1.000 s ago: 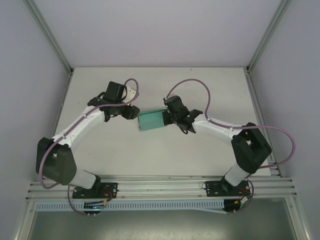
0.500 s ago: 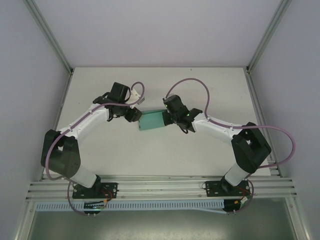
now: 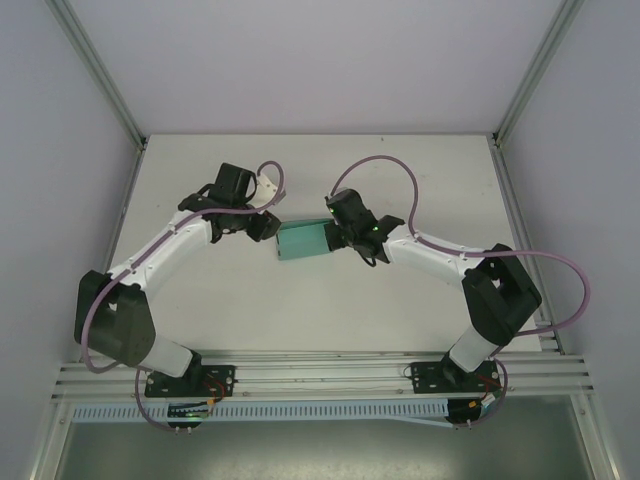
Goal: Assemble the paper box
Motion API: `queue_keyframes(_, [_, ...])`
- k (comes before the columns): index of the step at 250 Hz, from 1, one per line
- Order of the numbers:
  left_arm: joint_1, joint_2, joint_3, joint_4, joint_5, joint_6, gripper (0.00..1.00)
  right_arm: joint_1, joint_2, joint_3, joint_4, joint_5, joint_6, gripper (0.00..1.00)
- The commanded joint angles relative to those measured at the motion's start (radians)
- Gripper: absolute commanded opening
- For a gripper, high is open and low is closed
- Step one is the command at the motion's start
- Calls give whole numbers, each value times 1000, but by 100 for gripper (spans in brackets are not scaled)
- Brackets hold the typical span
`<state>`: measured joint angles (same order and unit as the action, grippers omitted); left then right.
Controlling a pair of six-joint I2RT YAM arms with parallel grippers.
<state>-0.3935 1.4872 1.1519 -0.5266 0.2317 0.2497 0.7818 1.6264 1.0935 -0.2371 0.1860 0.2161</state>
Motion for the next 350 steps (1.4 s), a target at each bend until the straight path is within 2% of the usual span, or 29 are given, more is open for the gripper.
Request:
queue_keyframes(1, [2,-7,-29,-2,16,-9,37,12,62,-25,-196,-32,-12,0])
queue_keyframes(32, [2,17,-18,-16,11,-7,35,11,61,-21,-200,-32,-14,0])
queue_keyframes(43, [2,21,-16,-14,2,-10,30,12,64,-20,-200,-33,-14,0])
queue_keyframes(57, [2,23,-12,-16,1,-18,17,11,64,-17,-201,-33,-14,0])
queue_keyframes(67, [2,21,-7,-16,9,-25,0,12,65,-15,-204,-34,-14,0])
queue_keyframes(88, [2,19,0,-7,-7,-69,0,12,67,-11,-206,-34,-13,0])
queue_keyframes(113, [2,26,-12,11,45,-93,0,15,65,-7,-210,-29,-3,0])
queue_keyframes(135, [1,50,-13,17,66,-166,0,20,67,3,-211,-26,23,0])
queue_keyframes(159, [-1,61,-33,31,88,-284,0,39,70,26,-227,2,74,0])
queue_keyframes(193, [-8,23,-141,118,60,-477,0,75,76,63,-262,101,163,0])
queue_keyframes(215, [-11,-4,-219,223,73,-563,0,84,76,58,-229,82,191,0])
queue_keyframes(249, [-31,9,-244,254,46,-554,0,87,78,49,-217,62,223,0])
queue_keyframes(304, [-39,39,-214,253,111,-558,0,87,83,45,-228,69,242,0])
queue_keyframes(332, [-41,50,-170,199,154,-585,0,88,91,46,-237,68,239,0])
queue_keyframes(350, [-43,58,-154,160,128,-589,0,87,93,42,-235,70,243,0])
